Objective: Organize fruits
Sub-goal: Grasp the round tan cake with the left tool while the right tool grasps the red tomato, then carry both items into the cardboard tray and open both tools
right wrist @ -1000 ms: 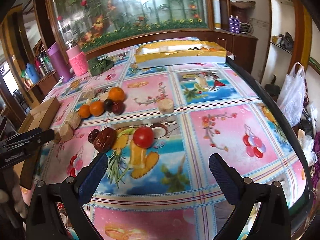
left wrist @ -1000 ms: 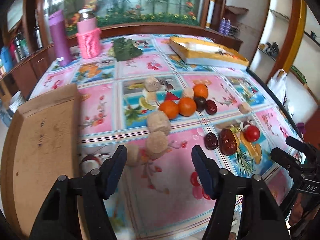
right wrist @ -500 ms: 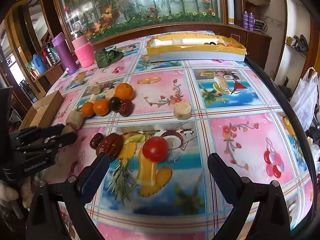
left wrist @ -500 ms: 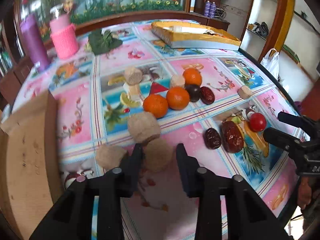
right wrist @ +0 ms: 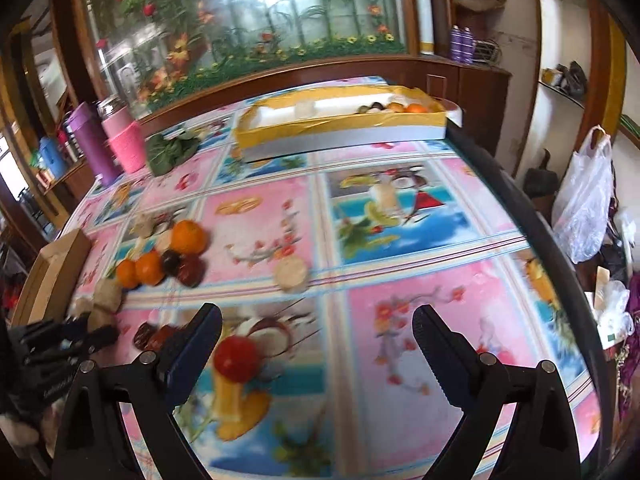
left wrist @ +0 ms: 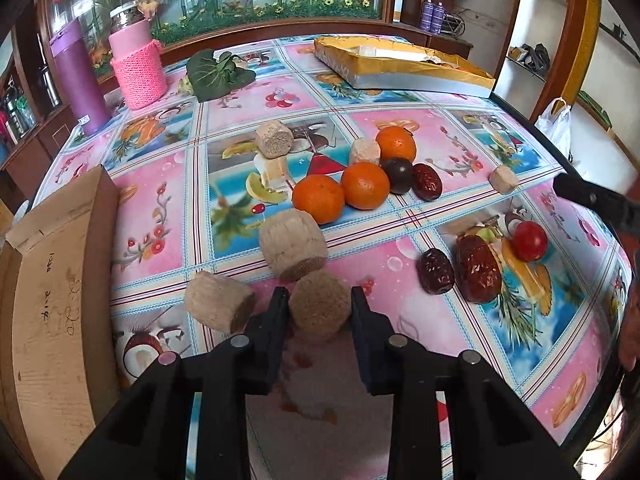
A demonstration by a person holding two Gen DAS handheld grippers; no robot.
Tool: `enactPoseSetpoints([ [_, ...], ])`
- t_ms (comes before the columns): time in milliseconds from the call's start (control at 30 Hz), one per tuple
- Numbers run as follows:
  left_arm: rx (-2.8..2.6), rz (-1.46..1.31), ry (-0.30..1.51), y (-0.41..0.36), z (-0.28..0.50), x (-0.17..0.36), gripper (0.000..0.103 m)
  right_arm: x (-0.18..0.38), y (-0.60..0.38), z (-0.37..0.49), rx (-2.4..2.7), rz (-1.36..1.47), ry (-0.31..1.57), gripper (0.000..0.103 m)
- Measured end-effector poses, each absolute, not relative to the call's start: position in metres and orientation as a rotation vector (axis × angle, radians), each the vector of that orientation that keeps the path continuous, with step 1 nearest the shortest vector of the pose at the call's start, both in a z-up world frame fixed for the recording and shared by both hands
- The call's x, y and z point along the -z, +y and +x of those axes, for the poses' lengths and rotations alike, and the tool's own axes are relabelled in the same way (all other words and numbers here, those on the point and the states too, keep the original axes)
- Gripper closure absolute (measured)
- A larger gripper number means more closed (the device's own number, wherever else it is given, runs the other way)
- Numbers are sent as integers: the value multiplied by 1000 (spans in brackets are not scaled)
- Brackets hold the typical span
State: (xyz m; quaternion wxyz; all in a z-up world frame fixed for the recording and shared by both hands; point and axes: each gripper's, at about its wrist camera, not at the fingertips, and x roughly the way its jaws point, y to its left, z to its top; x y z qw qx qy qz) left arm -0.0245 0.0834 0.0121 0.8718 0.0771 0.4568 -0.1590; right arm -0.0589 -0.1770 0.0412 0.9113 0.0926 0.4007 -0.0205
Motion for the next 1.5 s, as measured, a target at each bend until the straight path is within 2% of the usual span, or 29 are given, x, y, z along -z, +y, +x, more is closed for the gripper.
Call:
enactPoseSetpoints([
  [233,329,130,958,87,-24,-13,74,-39,-166,-47,-31,180,869,8],
  [267,328,122,957,88,-24,-13,74,-36,-159,-49,-62,172,880,11],
  [333,321,105,953,91,-26,-15,74,-28,-146,-53,-85,141,899,19],
  [400,324,88,945,94,-28,-18,74,-19,-137,-55,-90,113,925,31],
  [467,327,74,934,98,-32,-22,74,-11,-134,-55,-98,125,951,38],
  [567,329,41,915,106,-40,-32,74,-11,-131,-57,-107,123,946,69],
  [933,255,-128,836,184,-73,-74,74,-56,-96,-80,-170,84,869,71],
  [1167,146,-119,801,247,-72,-102,74,-99,-26,-74,-354,67,801,71],
  [1333,47,-151,871,297,-27,-91,74,-115,49,-54,-492,16,756,70],
  [1500,-36,-248,971,342,23,-61,74,-101,133,-18,-593,-41,769,70],
])
